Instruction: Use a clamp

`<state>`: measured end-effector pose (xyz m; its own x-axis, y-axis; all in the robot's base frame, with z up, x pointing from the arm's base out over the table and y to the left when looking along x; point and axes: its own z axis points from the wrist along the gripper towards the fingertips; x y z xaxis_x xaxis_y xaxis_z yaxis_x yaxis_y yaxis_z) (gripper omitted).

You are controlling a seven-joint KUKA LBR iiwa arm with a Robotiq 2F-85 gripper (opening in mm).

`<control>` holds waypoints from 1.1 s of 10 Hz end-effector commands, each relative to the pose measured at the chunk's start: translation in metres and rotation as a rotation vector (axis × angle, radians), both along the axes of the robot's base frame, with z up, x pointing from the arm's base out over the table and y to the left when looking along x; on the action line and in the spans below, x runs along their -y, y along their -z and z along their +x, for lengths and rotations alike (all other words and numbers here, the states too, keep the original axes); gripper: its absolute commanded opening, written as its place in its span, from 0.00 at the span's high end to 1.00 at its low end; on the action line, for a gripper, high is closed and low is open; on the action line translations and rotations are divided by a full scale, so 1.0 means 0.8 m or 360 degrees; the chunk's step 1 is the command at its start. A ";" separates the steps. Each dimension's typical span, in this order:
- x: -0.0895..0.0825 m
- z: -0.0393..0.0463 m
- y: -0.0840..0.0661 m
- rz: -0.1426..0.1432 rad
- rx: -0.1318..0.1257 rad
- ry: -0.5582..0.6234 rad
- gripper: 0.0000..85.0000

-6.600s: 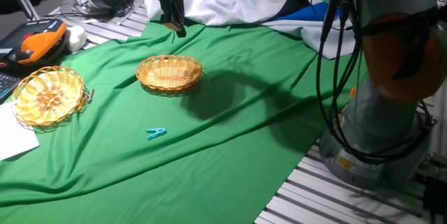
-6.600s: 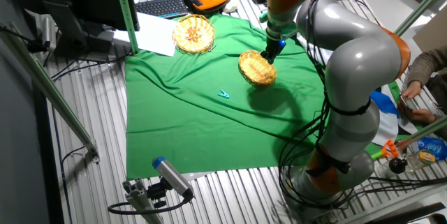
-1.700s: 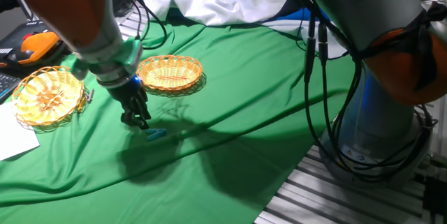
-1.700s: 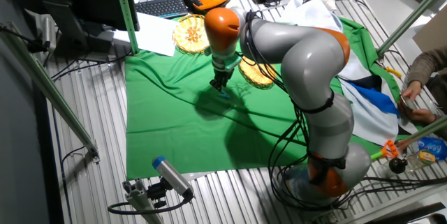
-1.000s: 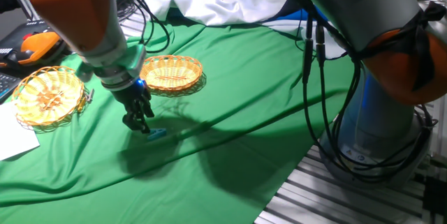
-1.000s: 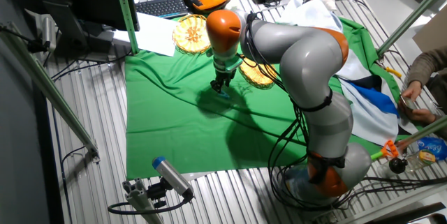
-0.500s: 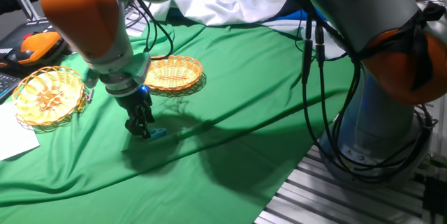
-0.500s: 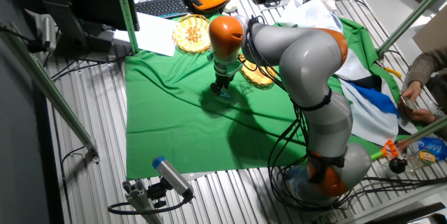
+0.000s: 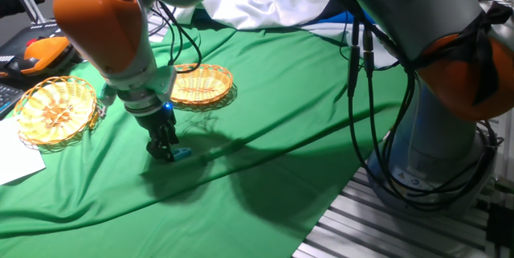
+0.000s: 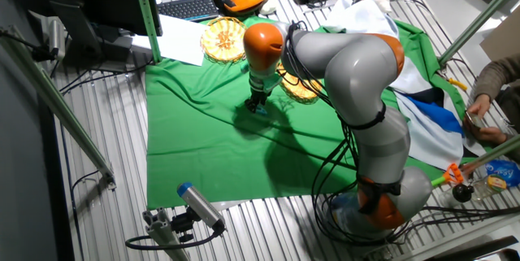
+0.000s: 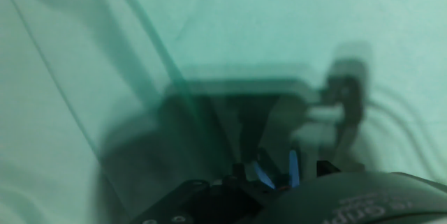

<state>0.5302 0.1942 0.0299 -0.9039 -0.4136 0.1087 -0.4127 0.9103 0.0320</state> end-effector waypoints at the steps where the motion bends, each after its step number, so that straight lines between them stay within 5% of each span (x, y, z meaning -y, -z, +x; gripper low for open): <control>1: 0.000 -0.002 0.003 -0.0002 0.0009 -0.0001 0.40; 4: -0.004 -0.008 0.010 0.0001 0.0036 0.0001 0.40; 11: -0.001 -0.004 0.007 0.0003 0.0040 -0.0025 0.40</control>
